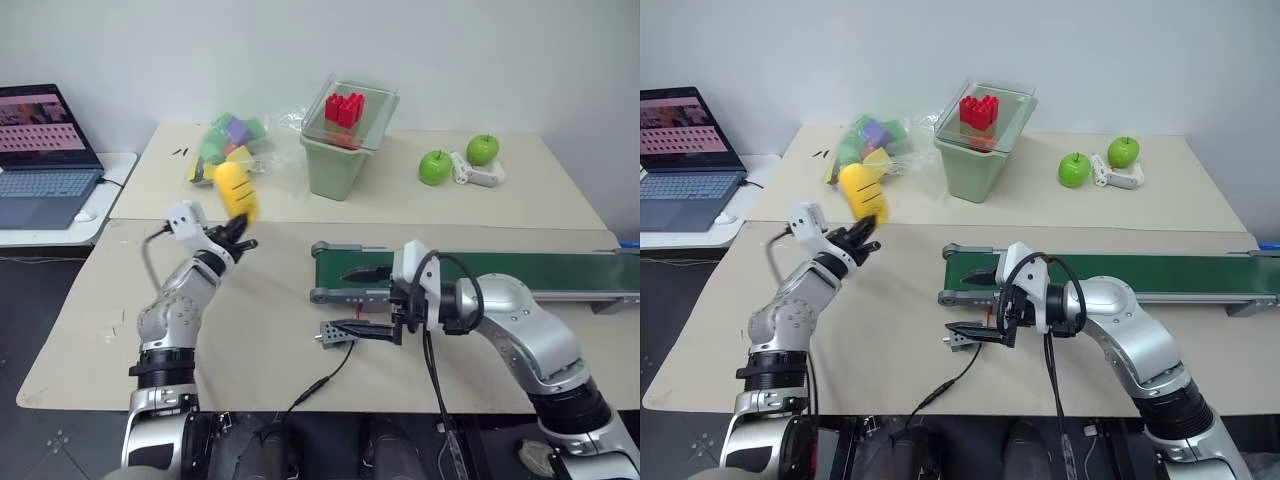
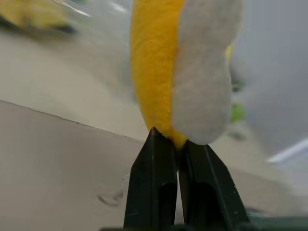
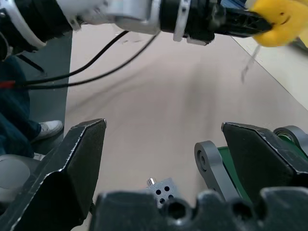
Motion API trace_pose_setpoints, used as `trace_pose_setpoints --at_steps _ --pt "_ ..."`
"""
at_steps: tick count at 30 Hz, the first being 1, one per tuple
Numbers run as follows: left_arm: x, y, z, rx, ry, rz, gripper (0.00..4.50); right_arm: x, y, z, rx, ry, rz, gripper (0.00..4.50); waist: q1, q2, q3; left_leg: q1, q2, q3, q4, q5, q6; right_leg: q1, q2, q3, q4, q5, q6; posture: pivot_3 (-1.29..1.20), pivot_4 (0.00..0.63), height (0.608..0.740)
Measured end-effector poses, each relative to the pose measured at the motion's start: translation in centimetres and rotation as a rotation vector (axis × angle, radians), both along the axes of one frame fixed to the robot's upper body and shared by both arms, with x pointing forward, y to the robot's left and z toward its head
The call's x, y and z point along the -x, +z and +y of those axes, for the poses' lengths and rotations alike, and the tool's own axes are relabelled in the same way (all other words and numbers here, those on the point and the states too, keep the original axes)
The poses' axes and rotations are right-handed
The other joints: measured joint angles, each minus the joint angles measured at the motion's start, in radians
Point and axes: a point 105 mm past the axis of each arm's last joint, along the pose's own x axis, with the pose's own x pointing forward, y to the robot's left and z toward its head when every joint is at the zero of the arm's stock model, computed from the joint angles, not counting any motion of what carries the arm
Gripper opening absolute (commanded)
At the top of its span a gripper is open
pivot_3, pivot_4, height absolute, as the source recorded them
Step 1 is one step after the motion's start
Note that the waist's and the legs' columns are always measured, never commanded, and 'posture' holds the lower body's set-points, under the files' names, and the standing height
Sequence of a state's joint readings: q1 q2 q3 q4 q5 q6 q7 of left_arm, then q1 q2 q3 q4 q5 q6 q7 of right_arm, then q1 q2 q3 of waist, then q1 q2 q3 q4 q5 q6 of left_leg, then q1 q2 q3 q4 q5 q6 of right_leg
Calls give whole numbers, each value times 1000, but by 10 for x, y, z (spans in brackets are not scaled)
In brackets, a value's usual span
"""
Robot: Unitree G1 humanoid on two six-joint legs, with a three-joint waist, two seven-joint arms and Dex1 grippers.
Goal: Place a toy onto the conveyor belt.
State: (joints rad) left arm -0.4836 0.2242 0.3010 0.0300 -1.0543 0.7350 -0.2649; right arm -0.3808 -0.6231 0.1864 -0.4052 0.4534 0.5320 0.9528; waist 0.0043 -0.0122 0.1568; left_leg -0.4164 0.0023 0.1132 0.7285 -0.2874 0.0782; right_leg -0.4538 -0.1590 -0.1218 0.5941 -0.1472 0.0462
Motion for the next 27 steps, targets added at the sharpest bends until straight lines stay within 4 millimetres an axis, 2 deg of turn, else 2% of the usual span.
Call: trace_pose_setpoints --at_steps 3,4,6,9,11,13,15,19,23,27 --pt "41 44 -29 265 -330 -96 62 -1 -1 1 -6 -2 3 4500 -2 -1 1 3 -1 0 0 1 -2 1 0 2 0 -1 1 0 150 740" --pt "49 59 -33 377 -391 -113 62 -1 -1 1 -7 -3 4 4500 0 -2 1 8 -1 -1 0 1 -2 6 -1 2 0 -1 0 0 150 740" --pt "51 68 -33 488 -428 -74 62 -1 -1 2 -11 -2 3 4500 4 -2 2 17 0 -3 -1 0 -3 16 0 1 -1 -3 -1 0 150 740" --pt "49 56 -32 557 -426 41 62 -1 -1 1 -10 -4 3 4500 3 -2 2 20 -1 -3 -2 -8 -2 18 0 1 0 -2 -2 0 150 740" --pt "40 40 -33 560 -384 149 62 -1 -1 1 -11 -5 2 4500 7 -2 2 21 -2 -3 -2 -7 -2 19 0 2 0 -2 -3 0 150 740" --pt "30 18 -37 516 -333 269 62 0 0 1 -12 -5 -3 4500 10 -2 2 20 -3 -3 -2 0 -2 19 0 2 0 -2 -3 0 150 740" --pt "26 4 -41 470 -310 333 62 -1 0 0 -14 -13 -4 4500 11 -2 2 17 -4 -3 -2 0 -1 17 0 1 -1 2 -9 0 150 740" --pt "20 -18 -49 398 -294 446 62 -4 2 -5 -21 -52 -12 4500 11 -2 2 16 -4 -3 -2 0 -1 17 0 1 -1 2 -9 0 150 740" --pt "21 -33 -62 362 -333 526 62 -12 10 -19 -27 -124 -46 4500 12 -2 2 16 -4 -3 -3 0 -1 17 0 1 -4 0 -7 0 150 740" --pt "23 -43 -76 341 -369 577 62 -26 16 -49 -21 -273 -78 4500 14 -2 2 16 -4 -3 -3 0 -1 17 0 1 -5 -2 -3 0 150 740"
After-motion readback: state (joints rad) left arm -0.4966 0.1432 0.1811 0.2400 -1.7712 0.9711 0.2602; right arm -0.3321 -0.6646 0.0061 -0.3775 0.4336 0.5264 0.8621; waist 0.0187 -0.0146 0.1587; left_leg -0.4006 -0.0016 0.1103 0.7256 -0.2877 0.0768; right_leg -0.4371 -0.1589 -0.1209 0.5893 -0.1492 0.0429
